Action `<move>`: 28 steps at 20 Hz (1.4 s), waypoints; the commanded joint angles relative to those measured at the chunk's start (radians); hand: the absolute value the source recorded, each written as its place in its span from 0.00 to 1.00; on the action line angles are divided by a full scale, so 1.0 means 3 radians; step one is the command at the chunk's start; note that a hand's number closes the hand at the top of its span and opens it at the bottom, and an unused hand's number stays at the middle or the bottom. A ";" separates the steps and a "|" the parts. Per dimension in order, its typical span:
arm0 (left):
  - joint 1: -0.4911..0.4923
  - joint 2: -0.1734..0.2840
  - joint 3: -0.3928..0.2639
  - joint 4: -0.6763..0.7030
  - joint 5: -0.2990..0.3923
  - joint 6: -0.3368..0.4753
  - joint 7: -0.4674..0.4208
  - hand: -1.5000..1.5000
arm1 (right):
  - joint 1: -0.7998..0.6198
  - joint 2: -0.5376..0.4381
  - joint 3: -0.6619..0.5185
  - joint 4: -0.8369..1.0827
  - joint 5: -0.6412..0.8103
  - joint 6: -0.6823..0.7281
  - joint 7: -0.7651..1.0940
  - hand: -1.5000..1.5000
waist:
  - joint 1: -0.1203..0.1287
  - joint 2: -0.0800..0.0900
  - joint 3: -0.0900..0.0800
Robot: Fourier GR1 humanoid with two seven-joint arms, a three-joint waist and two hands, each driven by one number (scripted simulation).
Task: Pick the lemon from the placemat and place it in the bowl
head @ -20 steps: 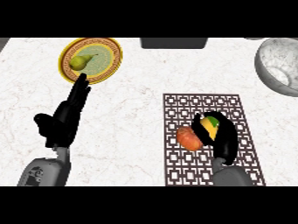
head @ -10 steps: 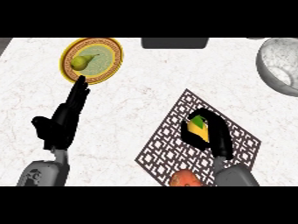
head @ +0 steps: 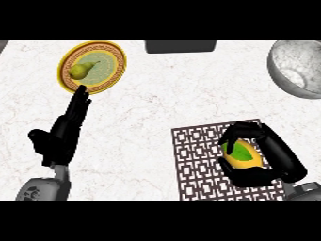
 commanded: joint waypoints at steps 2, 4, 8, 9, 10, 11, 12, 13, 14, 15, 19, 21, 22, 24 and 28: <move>-0.0035 0.0028 0.0081 -0.0022 0.0017 0.0029 0.0017 0.50 | 0.0327 -0.0776 -0.0745 -0.0699 -0.0694 0.0563 -0.0635 1.00 | -0.0078 0.0011 -0.0008; 0.0144 -0.0047 -0.0066 -0.0123 -0.0058 0.0049 0.0008 0.50 | 0.0470 -0.1033 -0.1202 -0.0738 -0.0958 0.0709 -0.0668 1.00 | -0.0010 0.0019 -0.0010; 0.0078 -0.0094 -0.0153 -0.0061 -0.0146 0.0037 -0.0120 0.50 | 0.0366 -0.1330 -0.1801 -0.0876 -0.1305 0.0896 -0.0181 1.00 | 0.0058 0.0039 -0.0013; -0.0091 -0.0041 -0.0025 0.0001 -0.0061 0.0012 0.0028 0.50 | 0.0344 -0.1324 -0.1827 -0.1113 -0.1382 0.0825 0.0190 1.00 | 0.0056 0.0039 -0.0015; -0.0129 -0.0027 0.0037 0.0149 -0.0043 -0.0004 -0.0083 0.50 | 0.0406 -0.1456 -0.2053 -0.1103 -0.1563 0.0952 0.0187 1.00 | 0.0034 0.0039 -0.0015; -0.0139 -0.0030 0.0037 0.0138 -0.0009 -0.0051 -0.0082 0.50 | 0.0213 -0.1446 -0.2110 -0.0927 -0.1612 0.0976 0.0273 1.00 | 0.0085 0.0047 -0.0014; -0.0005 -0.0052 -0.0072 -0.0036 -0.0050 -0.0063 -0.0008 0.50 | 0.0161 -0.1481 -0.2197 -0.0758 -0.1647 0.1068 0.0266 1.00 | 0.0108 0.0046 -0.0012; -0.0123 -0.0045 0.0002 0.0066 -0.0027 -0.0053 0.0021 0.50 | 0.0180 -0.1527 -0.2325 -0.0864 -0.1794 0.1120 0.0398 1.00 | 0.0094 0.0045 -0.0013; -0.0260 -0.0071 0.0030 0.0237 -0.0091 0.0000 -0.0063 0.50 | 0.0077 -0.1418 -0.2229 -0.0852 -0.1703 0.0992 0.0554 1.00 | 0.0104 0.0050 -0.0013; -0.0135 -0.0017 0.0006 -0.0057 0.0006 -0.0120 0.0124 0.50 | 0.0002 -0.1425 -0.2240 -0.0784 -0.1663 0.1033 0.0595 1.00 | 0.0122 0.0048 -0.0012; -0.0104 -0.0035 0.0014 -0.0006 -0.0004 -0.0134 0.0019 0.50 | -0.0567 -0.1534 -0.2132 -0.0200 -0.1545 0.0966 0.0741 1.00 | 0.0167 0.0059 -0.0012; -0.0189 -0.0091 -0.0013 0.0241 -0.0120 -0.0082 -0.0186 0.50 | -0.0779 -0.1562 -0.1980 -0.0083 -0.1386 0.0965 0.0820 1.00 | 0.0161 0.0063 -0.0013; -0.0238 -0.0113 -0.0027 0.0083 -0.0138 -0.0018 0.0087 0.50 | -0.0875 -0.1481 -0.1939 0.0019 -0.1432 0.0992 0.0862 1.00 | 0.0159 0.0058 -0.0012; -0.0080 -0.0152 -0.0108 -0.0079 -0.0120 -0.0055 0.0087 0.50 | -0.0921 -0.1493 -0.1917 0.0332 -0.1172 0.1097 0.0597 1.00 | 0.0165 0.0058 -0.0011; -0.0382 -0.0184 -0.0098 0.0111 -0.0160 -0.0012 0.0192 0.50 | -0.1354 -0.1560 -0.1655 0.0870 -0.0528 0.0801 0.0457 1.00 | 0.0219 0.0081 -0.0010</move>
